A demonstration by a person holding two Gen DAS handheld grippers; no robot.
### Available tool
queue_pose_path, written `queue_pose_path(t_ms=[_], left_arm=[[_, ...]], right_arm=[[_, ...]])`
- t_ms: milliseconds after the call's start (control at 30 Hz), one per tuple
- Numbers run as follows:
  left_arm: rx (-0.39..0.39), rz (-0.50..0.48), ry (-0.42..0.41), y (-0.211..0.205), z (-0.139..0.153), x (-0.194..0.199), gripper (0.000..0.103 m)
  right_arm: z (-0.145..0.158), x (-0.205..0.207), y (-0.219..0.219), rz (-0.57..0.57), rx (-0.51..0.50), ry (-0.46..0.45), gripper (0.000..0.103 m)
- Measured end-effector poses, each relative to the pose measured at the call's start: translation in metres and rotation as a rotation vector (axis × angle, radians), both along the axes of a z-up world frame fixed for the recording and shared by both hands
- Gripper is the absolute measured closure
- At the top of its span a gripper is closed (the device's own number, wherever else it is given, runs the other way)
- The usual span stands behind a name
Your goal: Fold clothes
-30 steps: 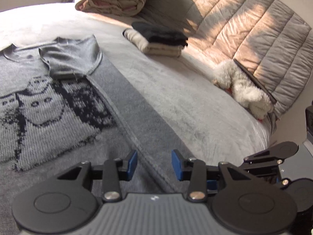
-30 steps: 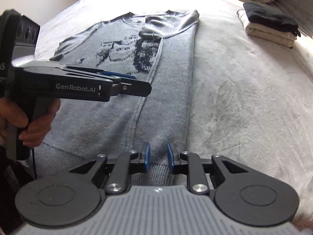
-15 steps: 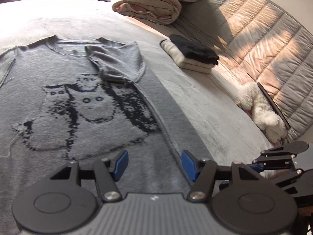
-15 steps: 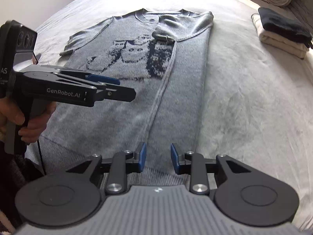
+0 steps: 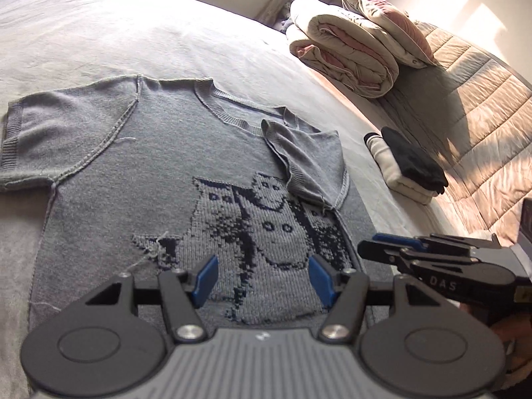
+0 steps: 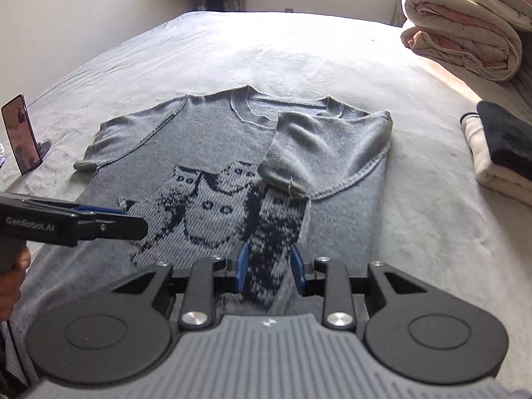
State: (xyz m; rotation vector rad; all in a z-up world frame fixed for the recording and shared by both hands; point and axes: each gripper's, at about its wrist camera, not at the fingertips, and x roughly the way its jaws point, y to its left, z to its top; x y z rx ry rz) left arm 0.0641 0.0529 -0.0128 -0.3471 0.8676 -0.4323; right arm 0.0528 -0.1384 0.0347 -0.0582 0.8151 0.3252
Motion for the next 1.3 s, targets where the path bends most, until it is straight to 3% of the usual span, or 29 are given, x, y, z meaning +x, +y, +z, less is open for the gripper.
queue_pose_path(t_ms=[367, 600, 733, 867, 1000, 1133, 1300], left_arm=[[0.015, 0.032, -0.017, 0.006, 0.001, 0.019, 0.042], [0.012, 0.110, 0.000, 0.023, -0.002, 0.041, 0.042], [0.012, 0.167, -0.012, 0.035, -0.001, 0.046, 0.042], [0.034, 0.250, -0.026, 0.052, 0.000, 0.048, 0.042], [0.076, 0.329, -0.031, 0.069, 0.000, 0.052, 0.042], [0.077, 0.398, -0.002, 0.085, -0.005, 0.057, 0.042], [0.120, 0.482, -0.006, 0.102, -0.005, 0.061, 0.042]], right_arm=[[-0.024, 0.091, -0.005, -0.030, 0.130, -0.037, 0.070], [-0.042, 0.100, -0.001, 0.003, 0.216, 0.027, 0.066], [-0.031, 0.104, -0.005, 0.032, 0.256, 0.014, 0.067], [-0.032, 0.128, -0.021, -0.065, 0.232, -0.028, 0.067], [-0.046, 0.155, -0.026, -0.125, 0.207, -0.013, 0.067], [-0.047, 0.164, -0.012, -0.116, 0.184, -0.034, 0.067], [-0.032, 0.162, 0.008, -0.067, 0.267, -0.067, 0.067]])
